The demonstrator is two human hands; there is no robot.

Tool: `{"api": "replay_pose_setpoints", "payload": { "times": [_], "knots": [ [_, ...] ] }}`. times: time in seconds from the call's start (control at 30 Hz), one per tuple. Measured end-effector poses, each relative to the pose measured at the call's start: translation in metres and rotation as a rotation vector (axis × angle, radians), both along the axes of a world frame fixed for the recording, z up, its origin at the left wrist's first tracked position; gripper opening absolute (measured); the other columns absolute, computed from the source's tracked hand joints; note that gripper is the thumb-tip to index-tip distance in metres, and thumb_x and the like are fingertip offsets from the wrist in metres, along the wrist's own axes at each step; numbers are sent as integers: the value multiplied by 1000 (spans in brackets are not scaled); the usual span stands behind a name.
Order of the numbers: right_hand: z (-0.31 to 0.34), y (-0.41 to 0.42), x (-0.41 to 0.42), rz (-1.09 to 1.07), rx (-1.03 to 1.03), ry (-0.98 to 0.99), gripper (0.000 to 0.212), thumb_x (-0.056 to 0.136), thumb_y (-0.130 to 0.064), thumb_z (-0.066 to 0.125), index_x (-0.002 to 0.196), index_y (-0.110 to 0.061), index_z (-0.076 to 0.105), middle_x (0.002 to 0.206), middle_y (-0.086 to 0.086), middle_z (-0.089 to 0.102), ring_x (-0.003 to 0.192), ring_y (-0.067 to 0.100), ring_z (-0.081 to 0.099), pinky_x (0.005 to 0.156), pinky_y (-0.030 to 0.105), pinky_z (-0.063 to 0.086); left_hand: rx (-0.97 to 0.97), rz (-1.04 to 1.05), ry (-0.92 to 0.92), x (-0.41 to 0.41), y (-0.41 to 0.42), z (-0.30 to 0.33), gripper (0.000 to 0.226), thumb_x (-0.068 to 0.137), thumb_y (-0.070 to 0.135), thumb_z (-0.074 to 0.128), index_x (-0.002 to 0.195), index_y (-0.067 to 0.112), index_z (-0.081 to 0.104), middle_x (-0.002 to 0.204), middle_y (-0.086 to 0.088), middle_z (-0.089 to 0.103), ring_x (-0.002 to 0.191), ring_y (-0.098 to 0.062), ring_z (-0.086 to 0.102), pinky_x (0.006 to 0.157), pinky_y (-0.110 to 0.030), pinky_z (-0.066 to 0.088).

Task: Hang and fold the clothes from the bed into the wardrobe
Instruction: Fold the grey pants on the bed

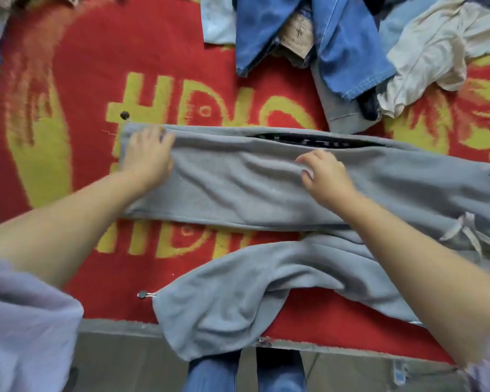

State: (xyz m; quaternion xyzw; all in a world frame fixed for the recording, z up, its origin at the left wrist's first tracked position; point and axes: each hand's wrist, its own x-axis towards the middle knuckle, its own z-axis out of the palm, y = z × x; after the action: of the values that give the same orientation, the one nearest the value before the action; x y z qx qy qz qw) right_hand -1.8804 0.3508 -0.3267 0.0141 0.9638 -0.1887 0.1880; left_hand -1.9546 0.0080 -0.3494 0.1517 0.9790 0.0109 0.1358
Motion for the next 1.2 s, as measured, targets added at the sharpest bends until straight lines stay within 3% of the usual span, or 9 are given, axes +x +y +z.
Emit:
{"api": "replay_pose_setpoints", "payload": {
  "times": [0.13, 0.27, 0.43, 0.5, 0.63, 0.83, 0.93, 1.07, 1.2],
  "knots": [
    [8, -9, 68, 213, -99, -245, 20, 91, -16, 56, 106, -14, 69, 104, 5, 69, 97, 27, 63, 81, 34, 47, 273, -90, -503, 115, 37, -2, 23, 88, 25, 59, 109, 15, 62, 105, -11, 67, 98, -31, 62, 78, -37, 48],
    [2, -11, 116, 367, 39, -481, 50, 89, -37, 58, 136, -22, 50, 127, 2, 51, 115, 23, 50, 93, 33, 42, 309, -55, -849, 200, 57, -15, 48, 85, 36, 63, 129, 24, 49, 119, 1, 61, 107, -20, 58, 85, -34, 48],
    [1, -15, 129, 324, 242, -427, 18, 84, -29, 53, 100, -22, 53, 109, 4, 52, 104, 27, 51, 80, 32, 37, -115, -102, -592, 219, 53, -14, 35, 86, 35, 57, 116, 20, 56, 121, -5, 45, 115, -26, 42, 88, -36, 37],
    [13, -15, 128, 305, 78, -515, 10, 80, -27, 51, 81, -23, 41, 83, -1, 52, 85, 26, 52, 65, 31, 30, -58, -49, -653, 212, 40, -8, 24, 85, 32, 57, 104, 19, 58, 116, -5, 48, 111, -26, 46, 84, -35, 40],
    [56, 0, 131, 47, -93, -335, 20, 80, -21, 57, 94, -21, 43, 73, 1, 57, 75, 28, 53, 60, 33, 34, 167, 187, -549, 179, 16, 43, 16, 81, 24, 62, 87, 21, 48, 98, -10, 65, 95, -32, 61, 67, -35, 40],
    [102, 26, 171, -134, -203, 320, 40, 77, -8, 72, 98, -26, 44, 59, -1, 52, 52, 32, 49, 52, 35, 40, 317, -24, 271, 159, -1, 166, 23, 79, 22, 55, 97, 15, 69, 80, -11, 70, 71, -33, 68, 52, -37, 47],
    [112, 16, 200, 138, -214, 470, 30, 77, -19, 60, 104, -23, 48, 67, -4, 60, 59, 19, 55, 49, 23, 33, 301, -172, 534, 179, -12, 178, 19, 85, 16, 55, 95, 12, 70, 72, -8, 67, 63, -31, 64, 49, -35, 44],
    [75, -13, 235, 479, -150, -36, 35, 84, -24, 53, 118, -32, 46, 102, -5, 66, 88, 21, 63, 60, 29, 41, 107, -194, 430, 221, -65, 107, 26, 79, 11, 42, 94, 13, 63, 66, -9, 56, 62, -32, 58, 58, -39, 35],
    [23, -48, 251, 592, -19, -567, 40, 92, -23, 47, 131, -23, 50, 125, 7, 56, 115, 29, 52, 86, 36, 43, -367, -13, -263, 272, -91, 34, 42, 82, 13, 45, 121, 23, 56, 102, -8, 55, 99, -30, 52, 78, -38, 40]
  ]
}}
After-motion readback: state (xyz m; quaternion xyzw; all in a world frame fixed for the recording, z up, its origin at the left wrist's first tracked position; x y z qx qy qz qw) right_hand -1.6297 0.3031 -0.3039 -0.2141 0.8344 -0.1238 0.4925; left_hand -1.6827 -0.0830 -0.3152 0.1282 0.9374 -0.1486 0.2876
